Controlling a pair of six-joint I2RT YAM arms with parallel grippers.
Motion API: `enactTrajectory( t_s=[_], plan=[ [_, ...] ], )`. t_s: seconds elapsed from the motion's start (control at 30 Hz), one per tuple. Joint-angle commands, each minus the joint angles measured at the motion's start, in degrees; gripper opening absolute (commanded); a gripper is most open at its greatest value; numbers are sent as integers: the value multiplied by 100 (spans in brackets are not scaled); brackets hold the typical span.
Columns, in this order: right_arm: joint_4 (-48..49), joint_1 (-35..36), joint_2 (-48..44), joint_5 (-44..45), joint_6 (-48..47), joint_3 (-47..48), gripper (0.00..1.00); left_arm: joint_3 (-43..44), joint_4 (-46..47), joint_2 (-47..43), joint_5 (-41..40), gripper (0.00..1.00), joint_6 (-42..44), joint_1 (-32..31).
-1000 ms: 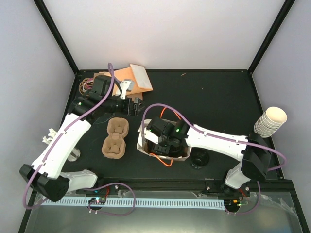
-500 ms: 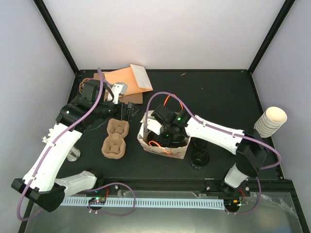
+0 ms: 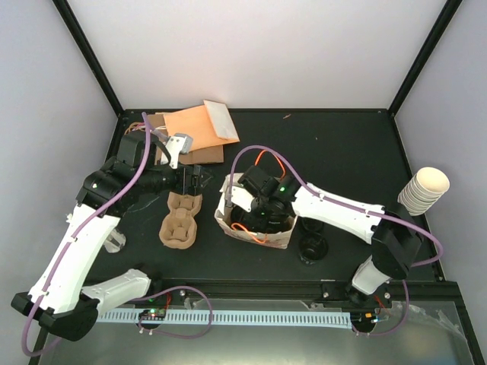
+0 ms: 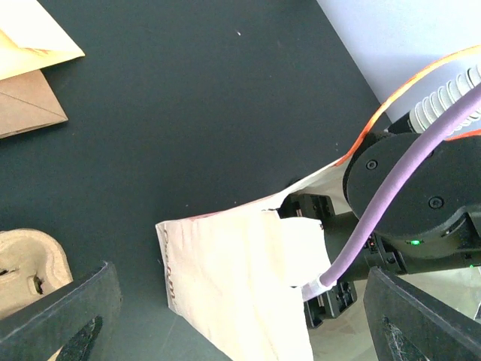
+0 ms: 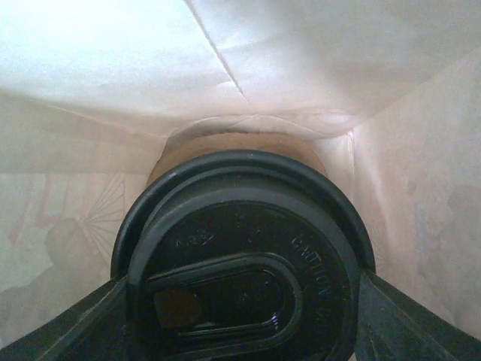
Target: Pack the takeout coffee
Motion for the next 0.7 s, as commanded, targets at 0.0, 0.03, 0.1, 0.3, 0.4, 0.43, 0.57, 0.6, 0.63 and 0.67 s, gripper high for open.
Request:
enactTrajectory(
  t_s=[0.0, 0.03, 0.1, 0.3, 0.4, 0.43, 0.57, 0.6, 0.63, 0.67],
  plan=[
    [-317, 97, 265, 776, 57, -409, 29, 8, -68, -59, 5, 91, -2, 39],
    [-287, 131, 245, 829, 60, -449, 29, 1, -59, -55, 26, 91, -6, 38],
    [-185, 191, 188, 983, 97, -552, 29, 7, -56, -40, 48, 91, -12, 43],
    [150, 371, -63, 1371, 209, -868, 29, -16, -61, -30, 101, 91, -20, 39],
    [260, 424, -101, 1456, 254, -965, 29, -57, -20, -23, 160, 91, -47, 38],
    [286, 450, -103, 1509, 267, -996, 29, -74, -2, -17, 171, 91, -55, 38],
    [440, 598, -132, 1770, 315, -1173, 29, -85, -1, -20, 199, 91, -61, 40],
    [492, 613, -171, 1769, 329, -1226, 29, -85, -6, -24, 199, 91, -69, 39],
    [519, 614, -198, 1753, 337, -1275, 29, -94, -12, -20, 208, 91, -66, 47],
    [531, 612, -214, 1731, 344, -1307, 29, -104, -19, -15, 224, 91, -76, 39]
  ],
)
